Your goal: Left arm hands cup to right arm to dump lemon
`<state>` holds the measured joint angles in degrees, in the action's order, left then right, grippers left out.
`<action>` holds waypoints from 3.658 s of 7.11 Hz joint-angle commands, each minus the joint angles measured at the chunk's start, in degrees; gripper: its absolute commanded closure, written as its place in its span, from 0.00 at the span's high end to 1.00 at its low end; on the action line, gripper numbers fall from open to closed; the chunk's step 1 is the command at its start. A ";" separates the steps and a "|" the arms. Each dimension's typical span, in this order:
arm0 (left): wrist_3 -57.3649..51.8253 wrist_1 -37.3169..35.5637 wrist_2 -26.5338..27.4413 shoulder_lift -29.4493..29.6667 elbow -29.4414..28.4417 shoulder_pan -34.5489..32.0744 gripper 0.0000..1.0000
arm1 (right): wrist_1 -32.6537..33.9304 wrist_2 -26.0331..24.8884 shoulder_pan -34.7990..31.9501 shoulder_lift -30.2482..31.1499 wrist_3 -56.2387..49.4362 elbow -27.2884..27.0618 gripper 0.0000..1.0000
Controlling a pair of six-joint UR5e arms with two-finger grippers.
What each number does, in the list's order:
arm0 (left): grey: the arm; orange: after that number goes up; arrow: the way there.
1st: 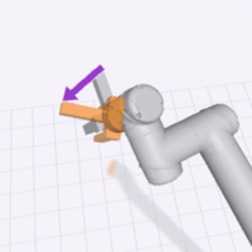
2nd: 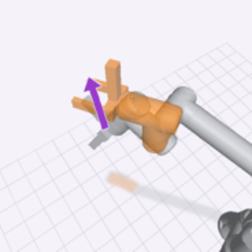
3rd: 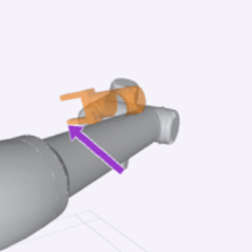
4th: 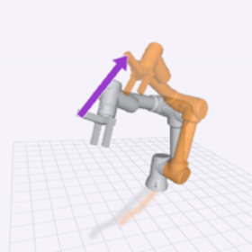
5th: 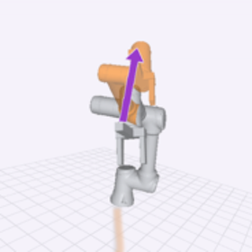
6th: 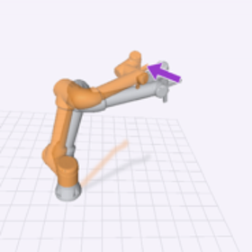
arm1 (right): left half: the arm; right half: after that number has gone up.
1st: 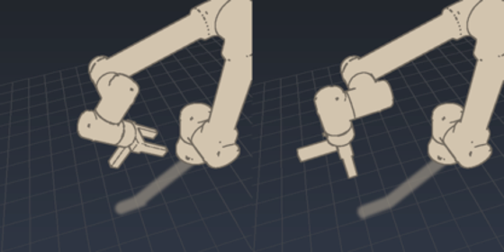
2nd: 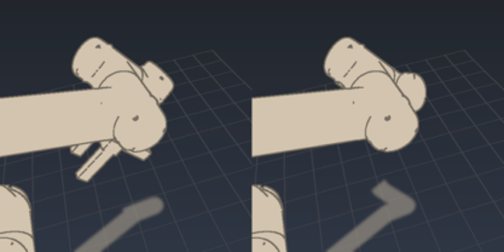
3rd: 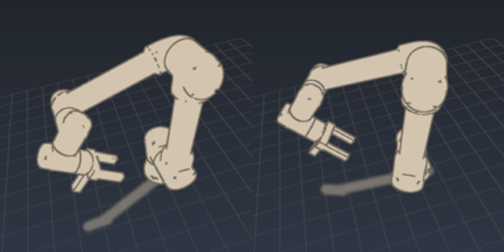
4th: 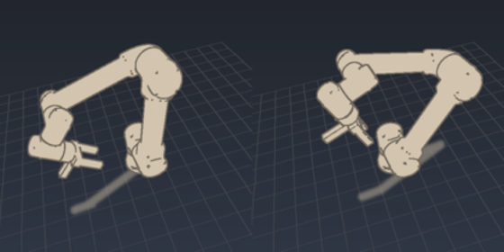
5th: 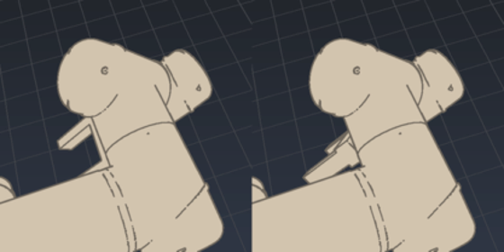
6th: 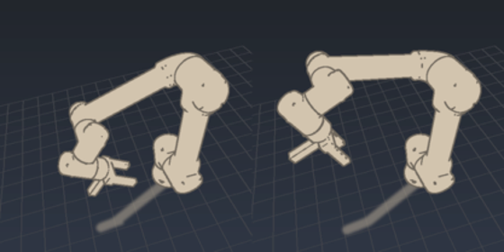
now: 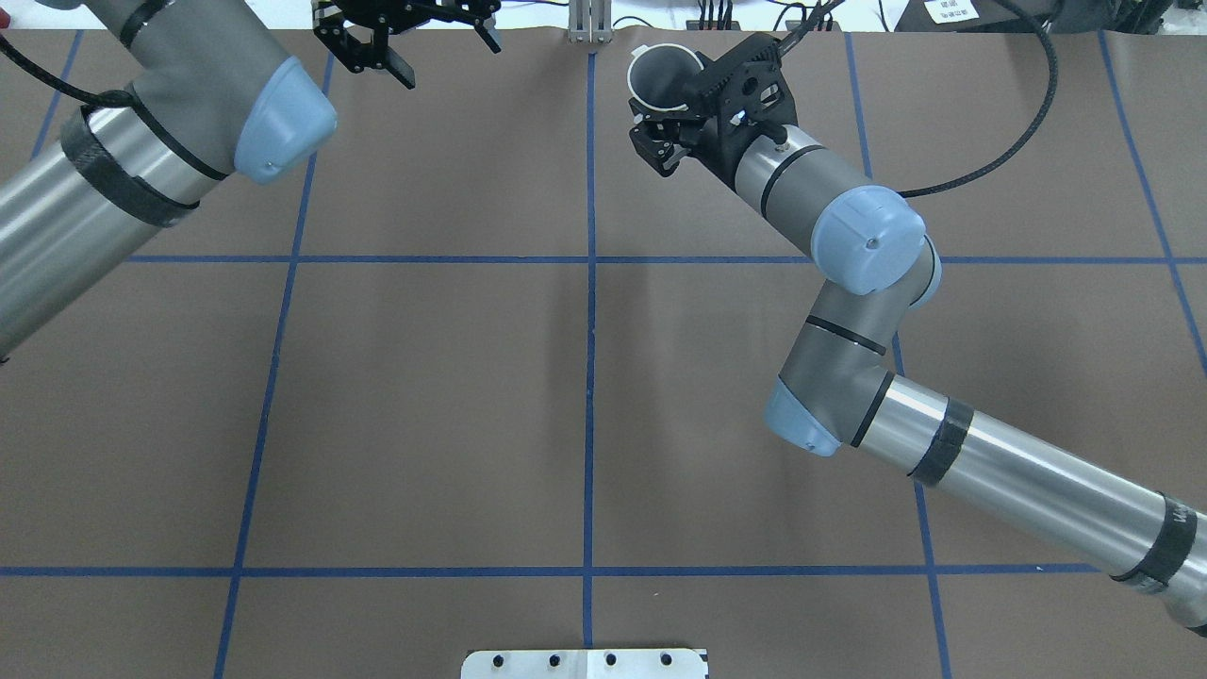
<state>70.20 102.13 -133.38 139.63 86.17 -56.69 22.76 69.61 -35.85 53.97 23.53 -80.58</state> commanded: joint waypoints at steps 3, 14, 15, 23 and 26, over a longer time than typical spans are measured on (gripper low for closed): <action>3.89 5.01 3.56 0.29 -1.18 3.78 1.00 | 1.05 -7.37 7.27 -1.68 -0.41 -0.45 0.00; 5.83 6.68 8.92 0.47 -2.76 8.70 0.45 | 3.16 -10.02 9.22 -3.00 -1.29 -0.98 0.00; 5.83 6.68 8.92 0.47 -2.77 8.70 0.44 | 3.16 -10.02 9.22 -3.08 -1.29 -0.98 0.00; 5.56 7.47 9.01 0.38 -2.85 9.67 0.34 | 3.08 -9.84 9.31 -3.44 -1.29 -0.89 0.00; 5.65 7.38 9.01 0.38 -2.77 9.93 0.00 | 3.08 -9.84 9.31 -3.44 -1.38 -0.89 0.00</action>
<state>75.78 109.58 -124.36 140.01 83.33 -46.81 25.84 59.76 -26.55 50.54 22.22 -81.48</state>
